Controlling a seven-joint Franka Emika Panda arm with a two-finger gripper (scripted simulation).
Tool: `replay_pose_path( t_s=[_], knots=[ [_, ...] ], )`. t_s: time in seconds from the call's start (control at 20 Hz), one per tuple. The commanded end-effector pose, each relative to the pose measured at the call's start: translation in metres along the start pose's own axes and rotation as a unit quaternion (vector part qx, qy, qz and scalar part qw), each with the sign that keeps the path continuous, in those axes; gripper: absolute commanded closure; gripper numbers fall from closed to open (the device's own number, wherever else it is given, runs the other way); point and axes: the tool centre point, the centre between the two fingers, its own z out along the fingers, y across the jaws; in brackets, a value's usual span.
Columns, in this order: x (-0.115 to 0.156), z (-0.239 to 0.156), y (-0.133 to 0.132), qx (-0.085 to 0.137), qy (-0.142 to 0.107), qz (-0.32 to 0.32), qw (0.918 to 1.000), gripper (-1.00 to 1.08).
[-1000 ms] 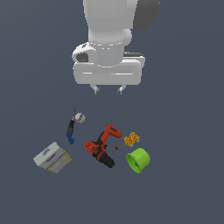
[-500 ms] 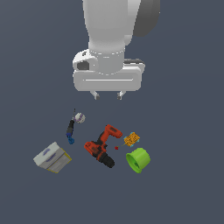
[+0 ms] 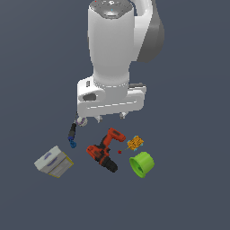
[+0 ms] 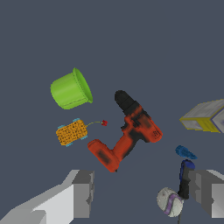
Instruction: Pick up a designated object from a clutter of objects.
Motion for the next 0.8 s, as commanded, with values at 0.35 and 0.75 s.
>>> replay_pose_path(
  t_s=[0.35, 0.75],
  knots=[
    [0.047, 0.077, 0.006, -0.008, -0.01, -0.129, 0.9915, -0.6],
    [0.075, 0.15, 0.008, -0.009, -0.017, -0.235, 0.9718, -0.6]
  ],
)
